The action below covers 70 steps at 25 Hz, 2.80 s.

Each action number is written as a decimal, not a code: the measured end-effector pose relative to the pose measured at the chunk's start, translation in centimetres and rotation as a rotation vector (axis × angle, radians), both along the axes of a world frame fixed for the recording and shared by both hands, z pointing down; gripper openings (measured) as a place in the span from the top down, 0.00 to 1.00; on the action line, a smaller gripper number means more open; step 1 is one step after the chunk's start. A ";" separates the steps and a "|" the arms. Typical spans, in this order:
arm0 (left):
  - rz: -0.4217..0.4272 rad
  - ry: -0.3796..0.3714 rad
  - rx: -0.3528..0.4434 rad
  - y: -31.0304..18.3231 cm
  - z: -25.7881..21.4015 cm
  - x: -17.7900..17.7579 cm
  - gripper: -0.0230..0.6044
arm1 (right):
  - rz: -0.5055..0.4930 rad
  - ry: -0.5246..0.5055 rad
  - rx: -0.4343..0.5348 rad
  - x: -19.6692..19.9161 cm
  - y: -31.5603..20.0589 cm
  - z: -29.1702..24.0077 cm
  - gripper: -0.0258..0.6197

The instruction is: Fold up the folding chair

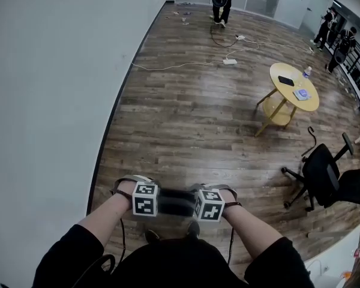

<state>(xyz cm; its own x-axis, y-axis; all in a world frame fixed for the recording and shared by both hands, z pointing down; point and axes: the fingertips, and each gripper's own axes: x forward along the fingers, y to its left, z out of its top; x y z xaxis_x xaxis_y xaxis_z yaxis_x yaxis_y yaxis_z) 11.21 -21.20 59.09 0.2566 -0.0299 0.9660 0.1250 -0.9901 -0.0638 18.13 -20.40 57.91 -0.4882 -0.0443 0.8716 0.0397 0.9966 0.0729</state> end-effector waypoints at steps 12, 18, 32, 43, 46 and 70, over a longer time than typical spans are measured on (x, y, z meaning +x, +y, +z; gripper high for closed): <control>-0.186 0.007 -0.063 2.0 -2.1 -3.7 0.89 | -0.227 0.023 -0.062 -3.6 0.1 -2.2 0.88; -0.361 0.004 -0.066 4.4 -2.7 -5.9 0.88 | -0.421 0.029 -0.058 -6.2 1.2 -2.7 0.88; -0.678 0.044 -0.073 10.1 -2.3 -15.1 0.88 | -0.746 0.082 -0.043 -16.7 4.6 -2.5 0.88; -0.907 0.058 -0.079 16.7 -3.0 -26.4 0.87 | -0.962 0.115 -0.028 -29.2 9.9 -3.0 0.88; -0.966 0.052 -0.078 18.6 -3.2 -29.8 0.87 | -1.005 0.122 -0.026 -33.0 11.7 -3.1 0.89; -1.463 0.086 -0.069 29.4 -1.5 -45.8 0.87 | -1.493 0.146 0.011 -52.6 21.5 -1.2 0.88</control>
<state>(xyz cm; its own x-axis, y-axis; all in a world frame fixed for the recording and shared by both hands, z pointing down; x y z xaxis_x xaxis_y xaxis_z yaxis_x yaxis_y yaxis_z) -34.60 8.16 57.58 0.0947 -0.2640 0.9599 -0.9728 -0.2293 0.0329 -34.42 1.15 56.70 0.0006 0.3961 0.9182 0.9994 0.0322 -0.0146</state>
